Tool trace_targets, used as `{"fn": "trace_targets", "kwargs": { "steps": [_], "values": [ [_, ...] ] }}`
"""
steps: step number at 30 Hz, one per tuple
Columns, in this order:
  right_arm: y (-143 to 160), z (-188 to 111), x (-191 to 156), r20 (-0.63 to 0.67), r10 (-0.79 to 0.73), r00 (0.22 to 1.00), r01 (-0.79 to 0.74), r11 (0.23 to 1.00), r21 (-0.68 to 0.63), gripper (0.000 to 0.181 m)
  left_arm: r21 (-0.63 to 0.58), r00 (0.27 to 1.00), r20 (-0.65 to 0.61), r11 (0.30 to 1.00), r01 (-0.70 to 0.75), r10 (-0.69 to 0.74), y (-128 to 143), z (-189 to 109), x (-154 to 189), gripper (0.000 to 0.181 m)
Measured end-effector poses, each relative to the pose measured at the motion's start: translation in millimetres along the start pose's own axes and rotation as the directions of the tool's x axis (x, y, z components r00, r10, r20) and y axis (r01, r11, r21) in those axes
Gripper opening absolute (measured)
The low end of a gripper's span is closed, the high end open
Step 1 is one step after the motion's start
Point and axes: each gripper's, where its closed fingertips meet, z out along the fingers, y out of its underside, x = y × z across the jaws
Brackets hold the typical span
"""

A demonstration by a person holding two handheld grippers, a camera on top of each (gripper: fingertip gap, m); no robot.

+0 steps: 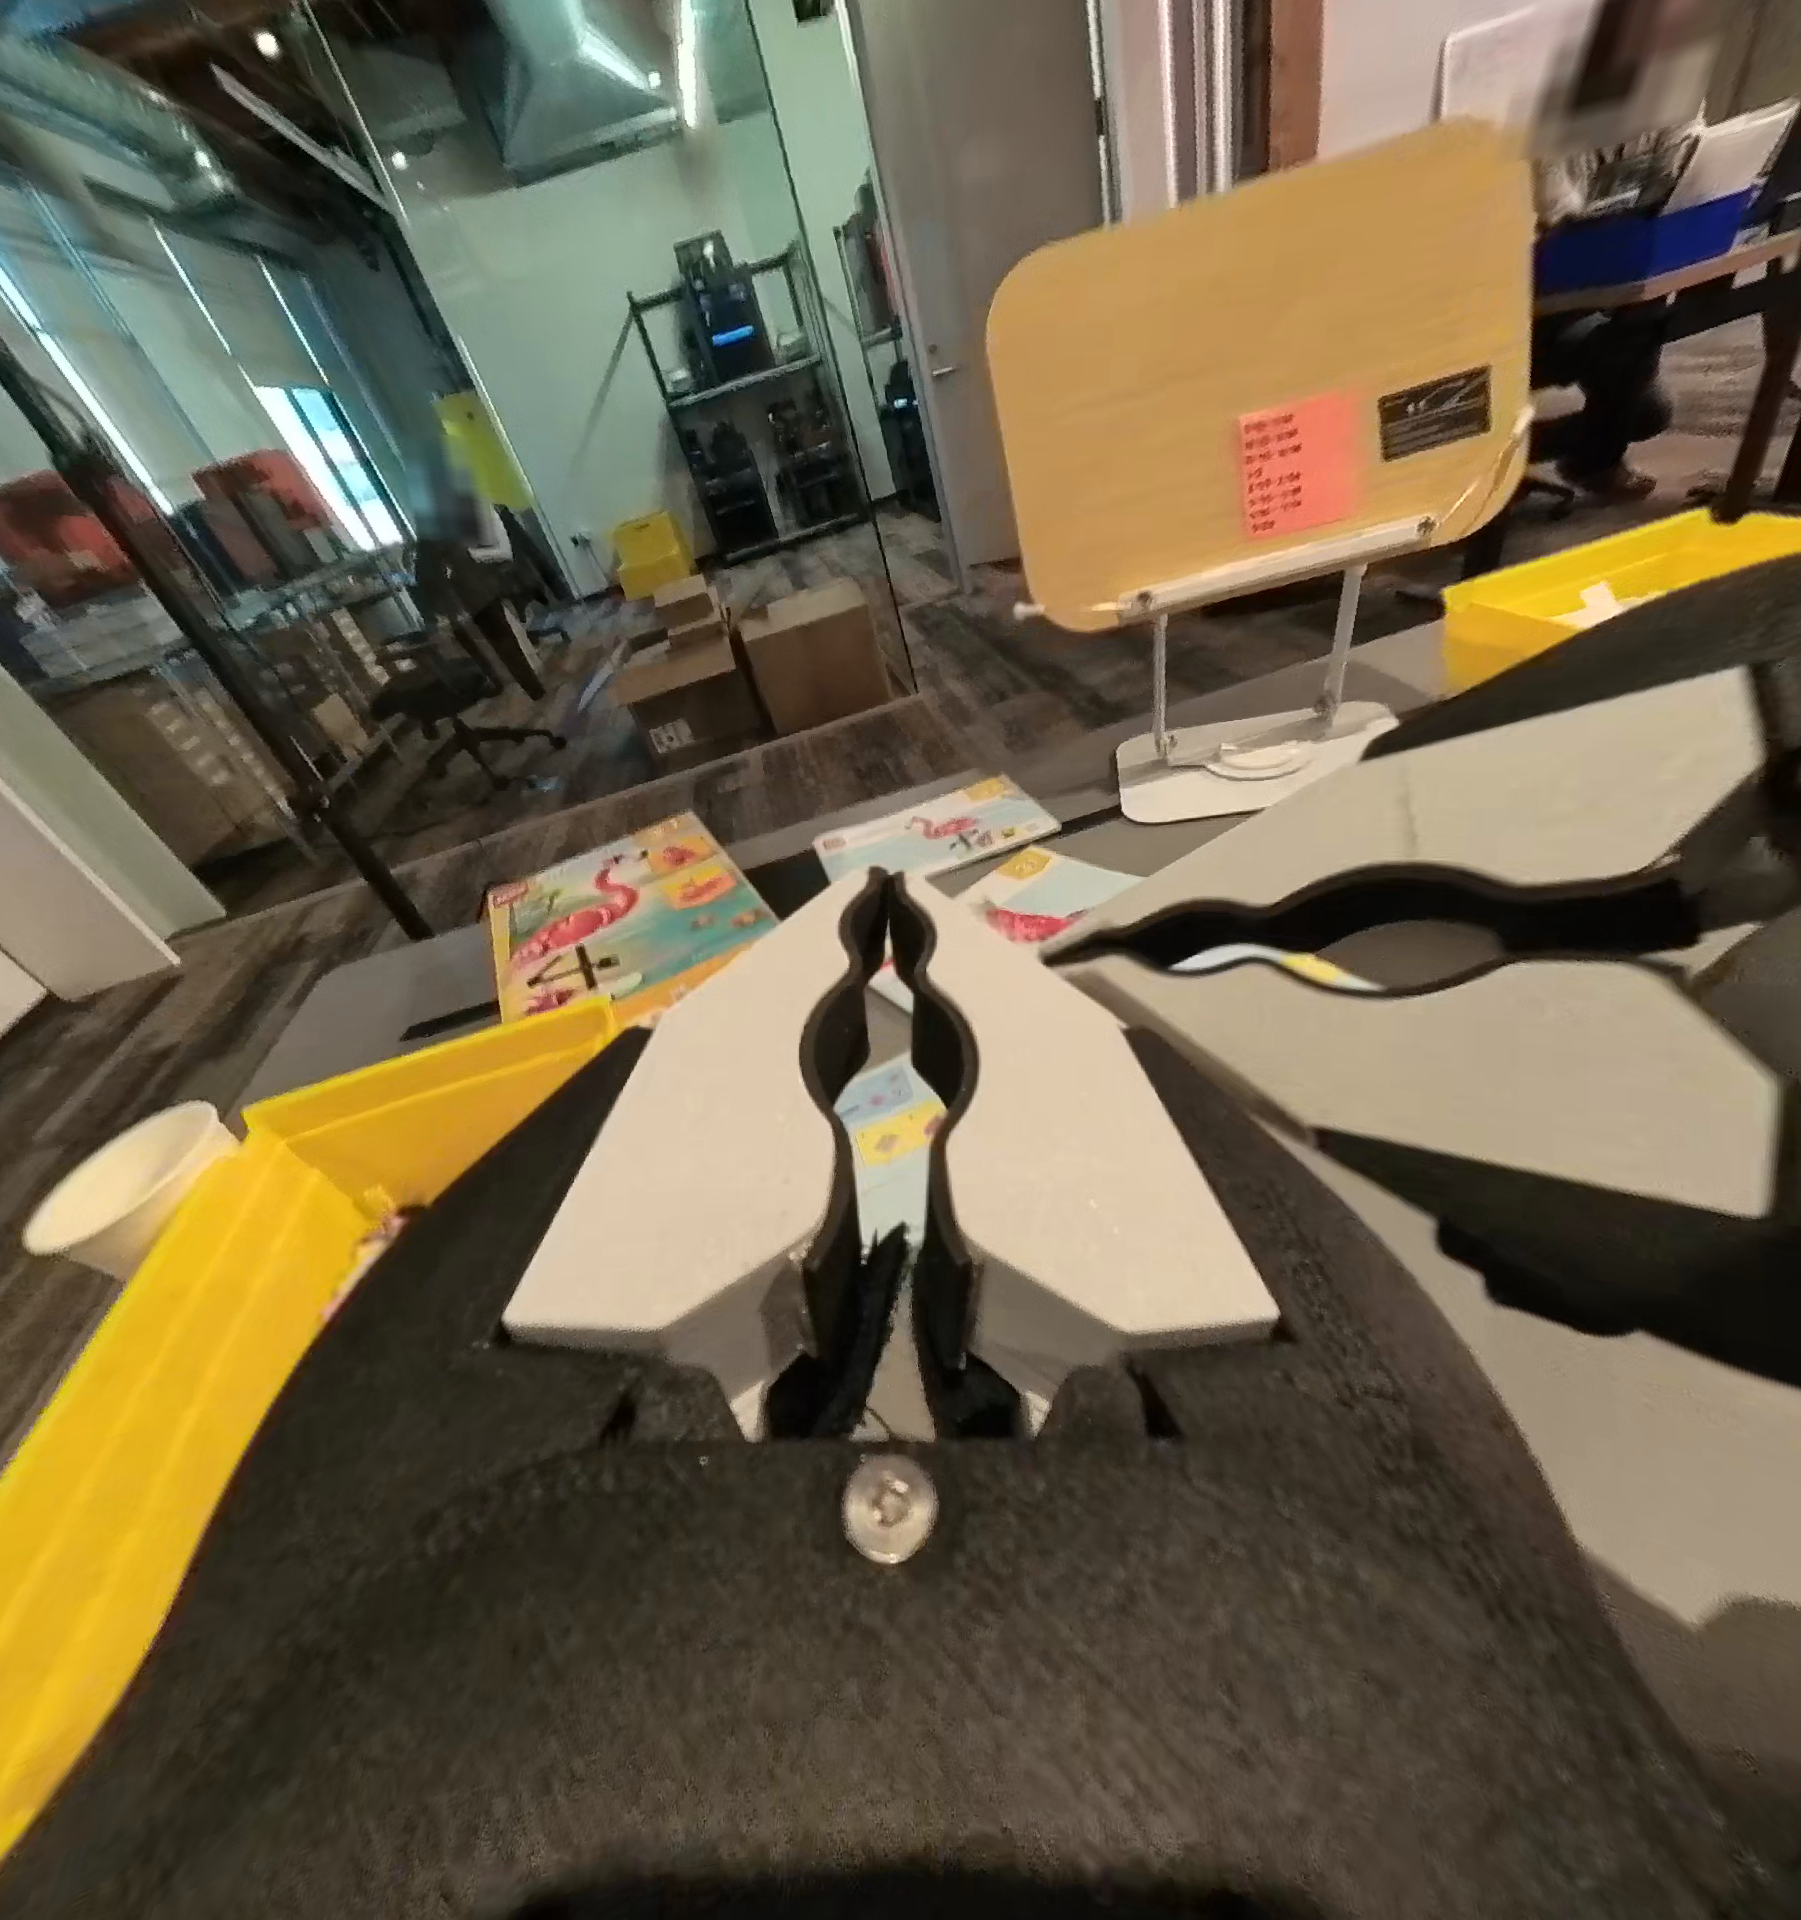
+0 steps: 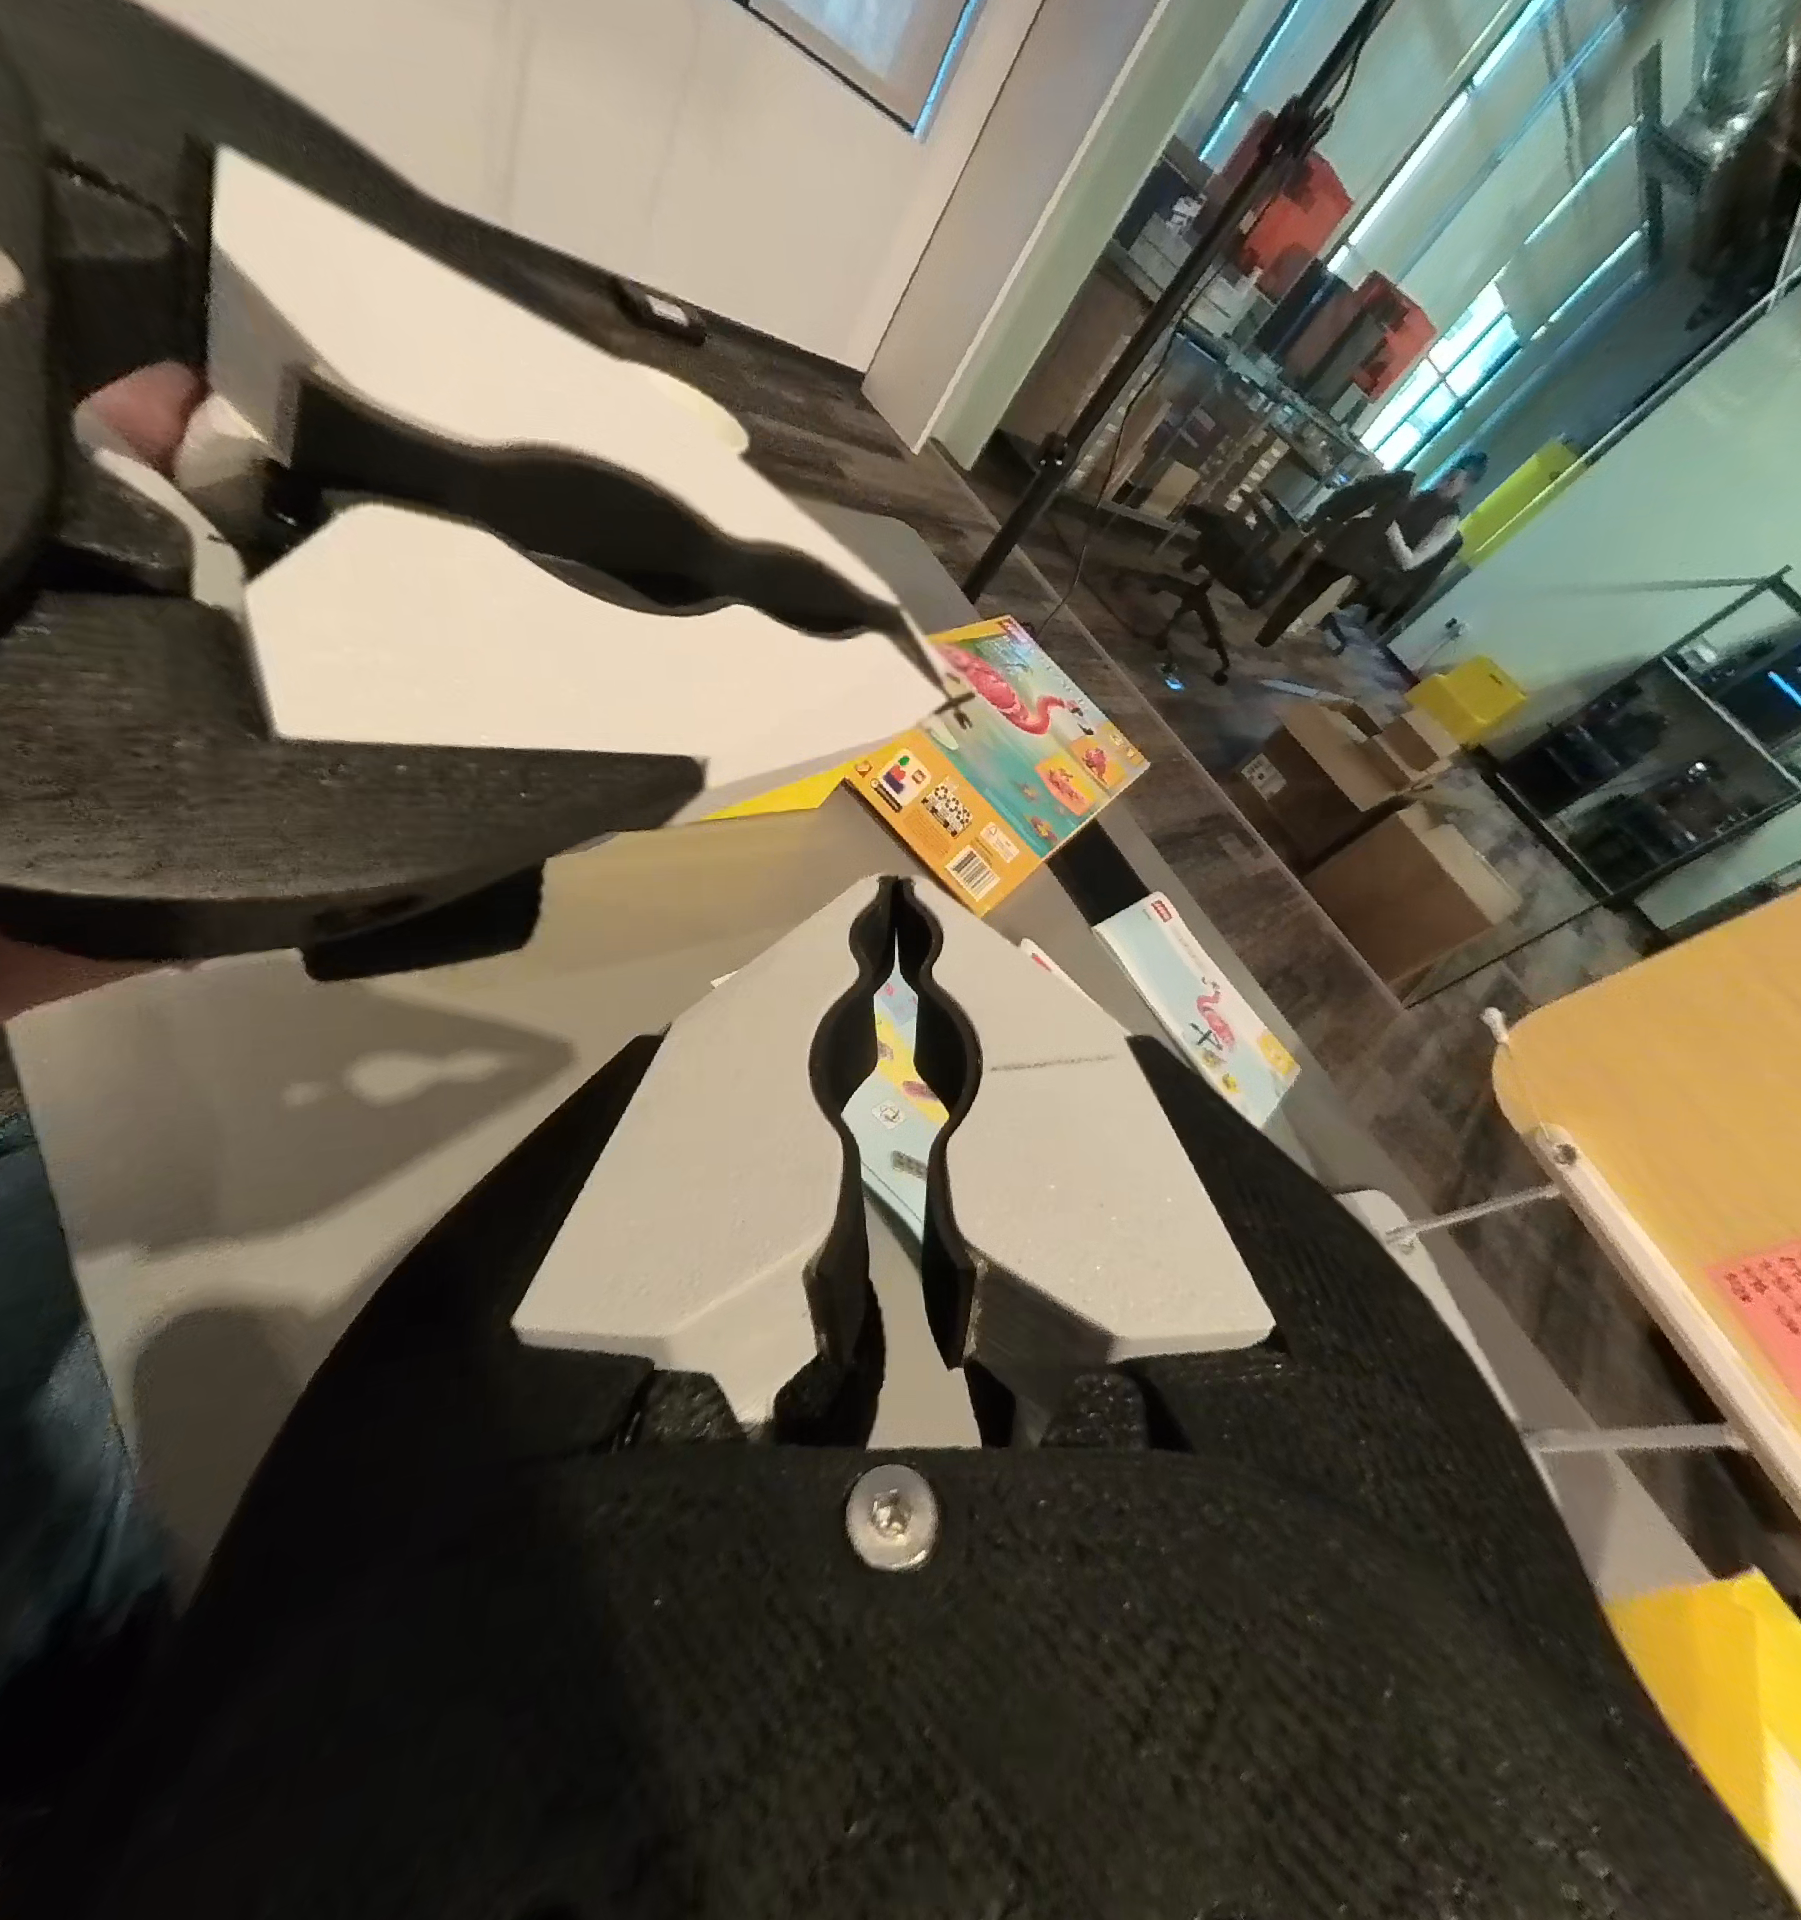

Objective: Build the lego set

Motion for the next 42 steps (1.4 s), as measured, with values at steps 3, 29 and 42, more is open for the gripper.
{"fn": "trace_targets", "kwargs": {
  "steps": [3,29,42],
  "values": [
    [22.3,11.6,-1.3,0.026,0.053,0.998,-0.052,0.998,-0.033,0.000,-0.087,0.998,-0.056,0.996,0.025,-0.030,36.7,16.3,2.7,0.000],
    [276.7,73.7,-17.8,-0.111,0.555,0.824,-0.533,0.695,-0.483,0.160,-0.664,0.969,-0.006,0.725,0.182,-0.249,276.4,67.9,33.9,0.157],
    [278.9,67.3,-2.3,-0.210,0.563,0.799,-0.593,0.683,-0.426,0.126,-0.665,0.968,-0.007,0.724,0.182,-0.250,276.4,68.3,33.4,0.157]
  ]
}}
